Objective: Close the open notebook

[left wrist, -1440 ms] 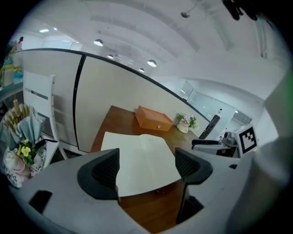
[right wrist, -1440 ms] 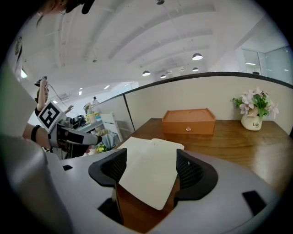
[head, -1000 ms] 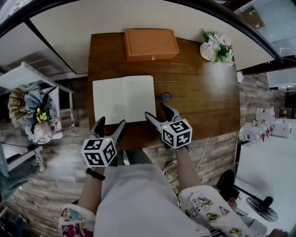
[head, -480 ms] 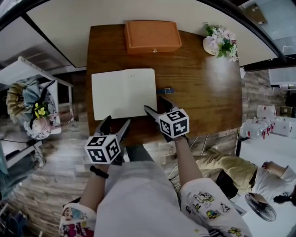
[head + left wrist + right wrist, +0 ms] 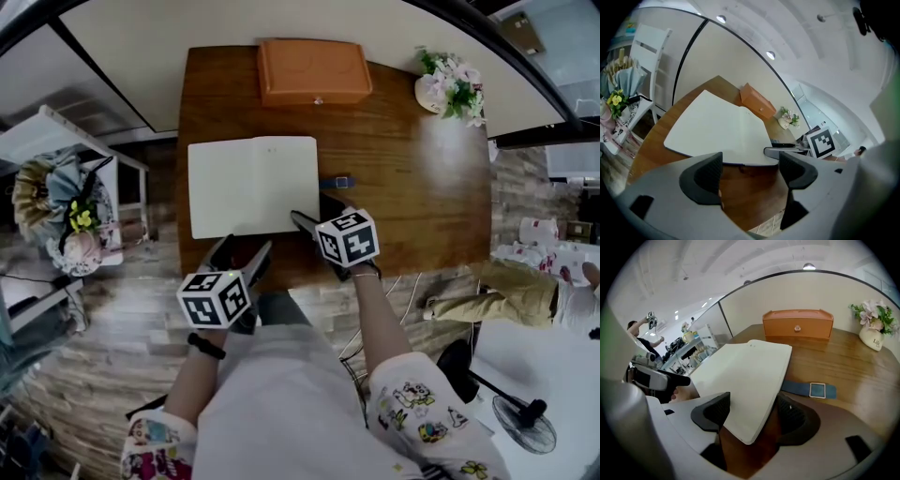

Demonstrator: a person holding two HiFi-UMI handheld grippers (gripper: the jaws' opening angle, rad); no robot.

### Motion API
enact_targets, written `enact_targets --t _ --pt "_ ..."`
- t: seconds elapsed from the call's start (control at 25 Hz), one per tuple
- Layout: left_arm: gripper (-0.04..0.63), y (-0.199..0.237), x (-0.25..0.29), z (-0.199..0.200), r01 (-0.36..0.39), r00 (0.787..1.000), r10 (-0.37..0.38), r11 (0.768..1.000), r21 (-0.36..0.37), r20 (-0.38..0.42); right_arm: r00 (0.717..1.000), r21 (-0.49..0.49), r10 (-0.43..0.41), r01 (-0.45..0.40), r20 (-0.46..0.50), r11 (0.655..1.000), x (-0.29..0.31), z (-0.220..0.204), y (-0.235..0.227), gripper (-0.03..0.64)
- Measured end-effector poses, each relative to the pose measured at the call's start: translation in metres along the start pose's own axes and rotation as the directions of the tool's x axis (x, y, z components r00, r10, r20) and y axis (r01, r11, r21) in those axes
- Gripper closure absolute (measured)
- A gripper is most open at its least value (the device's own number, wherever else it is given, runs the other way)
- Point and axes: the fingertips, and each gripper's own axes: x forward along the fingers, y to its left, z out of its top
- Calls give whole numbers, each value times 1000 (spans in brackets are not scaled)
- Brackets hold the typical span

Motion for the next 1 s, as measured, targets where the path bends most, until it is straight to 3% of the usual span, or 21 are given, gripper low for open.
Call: enact_targets --t 0.64,1.0 --pt "242 2 -3 -4 40 998 -35 991 -125 46 999 -2 -7 7 -38 1000 2 -1 0 308" --pt "242 5 -2 -2 144 984 -105 941 -307 141 998 0 0 0 -60 1000 3 0 0 308"
